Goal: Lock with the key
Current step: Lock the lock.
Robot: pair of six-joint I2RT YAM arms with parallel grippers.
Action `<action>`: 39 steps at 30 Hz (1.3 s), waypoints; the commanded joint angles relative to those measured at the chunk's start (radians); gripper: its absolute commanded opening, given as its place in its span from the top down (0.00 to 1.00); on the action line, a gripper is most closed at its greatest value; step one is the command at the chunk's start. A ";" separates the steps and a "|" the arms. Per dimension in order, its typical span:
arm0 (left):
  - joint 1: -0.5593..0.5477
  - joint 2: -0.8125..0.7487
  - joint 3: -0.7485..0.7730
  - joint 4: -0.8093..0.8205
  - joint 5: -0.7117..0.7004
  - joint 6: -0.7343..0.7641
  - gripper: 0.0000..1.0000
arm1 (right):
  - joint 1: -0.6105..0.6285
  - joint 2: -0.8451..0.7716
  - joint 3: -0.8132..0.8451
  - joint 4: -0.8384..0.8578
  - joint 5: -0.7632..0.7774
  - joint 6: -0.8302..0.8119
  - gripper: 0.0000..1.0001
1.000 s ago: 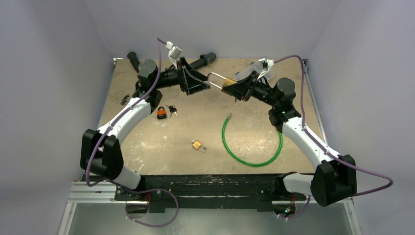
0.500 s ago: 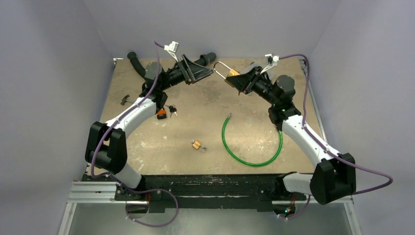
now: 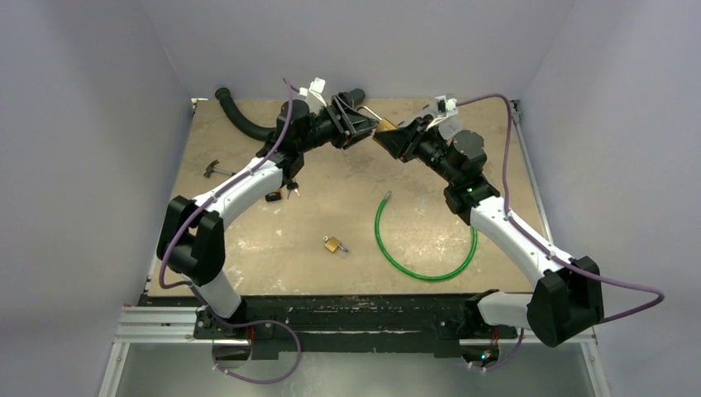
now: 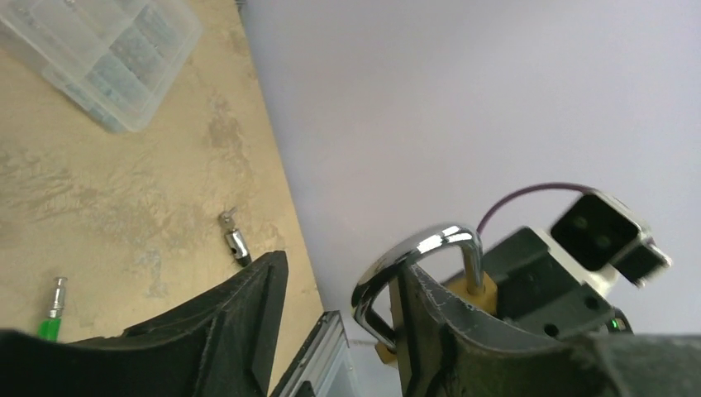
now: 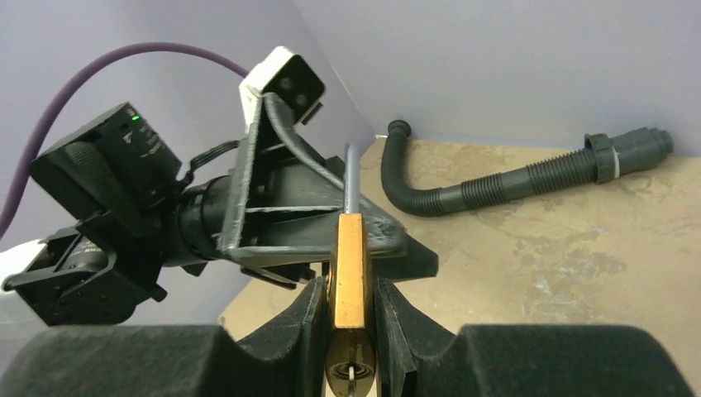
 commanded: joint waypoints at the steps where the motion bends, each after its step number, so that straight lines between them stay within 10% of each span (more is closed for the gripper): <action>1: 0.002 0.036 0.044 -0.020 -0.041 -0.069 0.52 | 0.041 -0.066 0.019 0.119 0.101 -0.105 1.00; 13: -0.022 0.080 0.051 0.106 0.010 -0.168 0.52 | 0.137 -0.059 -0.022 0.157 0.185 -0.289 1.00; 19: -0.010 0.069 0.047 0.182 0.049 -0.148 0.96 | 0.137 -0.045 -0.033 0.137 0.190 -0.285 1.00; 31: 0.088 0.023 0.081 -0.039 0.160 0.086 1.00 | 0.093 -0.106 -0.109 0.005 -0.002 -0.315 0.21; 39: 0.122 -0.018 0.089 -0.041 0.301 0.187 1.00 | -0.016 -0.127 -0.098 -0.099 -0.258 -0.320 0.14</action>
